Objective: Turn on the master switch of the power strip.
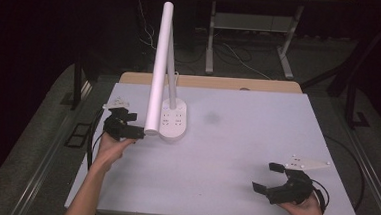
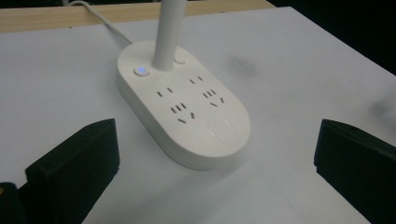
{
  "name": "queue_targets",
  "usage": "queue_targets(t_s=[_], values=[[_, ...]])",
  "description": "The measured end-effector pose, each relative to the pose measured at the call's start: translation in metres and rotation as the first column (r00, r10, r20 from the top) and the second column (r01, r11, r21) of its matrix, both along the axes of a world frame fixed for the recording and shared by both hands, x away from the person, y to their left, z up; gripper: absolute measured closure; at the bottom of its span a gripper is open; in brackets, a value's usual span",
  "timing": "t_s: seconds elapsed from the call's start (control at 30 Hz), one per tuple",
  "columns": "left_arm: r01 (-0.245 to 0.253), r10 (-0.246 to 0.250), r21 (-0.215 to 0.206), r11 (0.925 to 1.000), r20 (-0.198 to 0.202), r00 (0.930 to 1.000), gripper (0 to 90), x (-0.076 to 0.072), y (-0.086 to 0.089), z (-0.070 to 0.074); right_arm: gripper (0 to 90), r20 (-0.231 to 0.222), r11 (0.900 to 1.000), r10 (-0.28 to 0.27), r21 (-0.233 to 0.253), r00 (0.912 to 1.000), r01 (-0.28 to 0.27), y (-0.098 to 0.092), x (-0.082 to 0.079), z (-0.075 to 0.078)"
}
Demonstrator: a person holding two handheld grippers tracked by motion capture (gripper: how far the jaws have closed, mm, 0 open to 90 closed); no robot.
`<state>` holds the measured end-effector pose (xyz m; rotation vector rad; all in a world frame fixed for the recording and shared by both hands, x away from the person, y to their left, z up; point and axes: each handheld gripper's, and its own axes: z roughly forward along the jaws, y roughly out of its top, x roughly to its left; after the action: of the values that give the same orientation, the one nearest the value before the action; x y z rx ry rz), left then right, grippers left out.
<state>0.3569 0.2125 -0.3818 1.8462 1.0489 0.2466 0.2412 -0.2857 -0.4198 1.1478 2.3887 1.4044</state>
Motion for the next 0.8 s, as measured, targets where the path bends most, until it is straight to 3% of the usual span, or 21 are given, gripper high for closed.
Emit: queue_targets(t_s=[0.13,0.4,0.8], values=[[0.015,-0.015,-0.003,0.9999,0.010,0.9998,0.0,-0.012,0.001,-0.003,0.3,0.000,1.000,-0.004,0.003,1.0000,0.004,0.000,0.000,0.000],[0.015,-0.014,-0.060,0.9981,0.022,0.9997,0.0,-0.038,0.001,-0.012,0.3,-0.001,1.000,-0.004,0.004,1.0000,0.004,0.000,0.001,0.000],[0.057,-0.054,-0.059,0.9967,0.037,0.9978,0.0,-0.078,-0.008,-0.027,0.3,0.007,1.000,-0.020,0.008,0.9998,0.020,-0.002,0.000,0.001]])
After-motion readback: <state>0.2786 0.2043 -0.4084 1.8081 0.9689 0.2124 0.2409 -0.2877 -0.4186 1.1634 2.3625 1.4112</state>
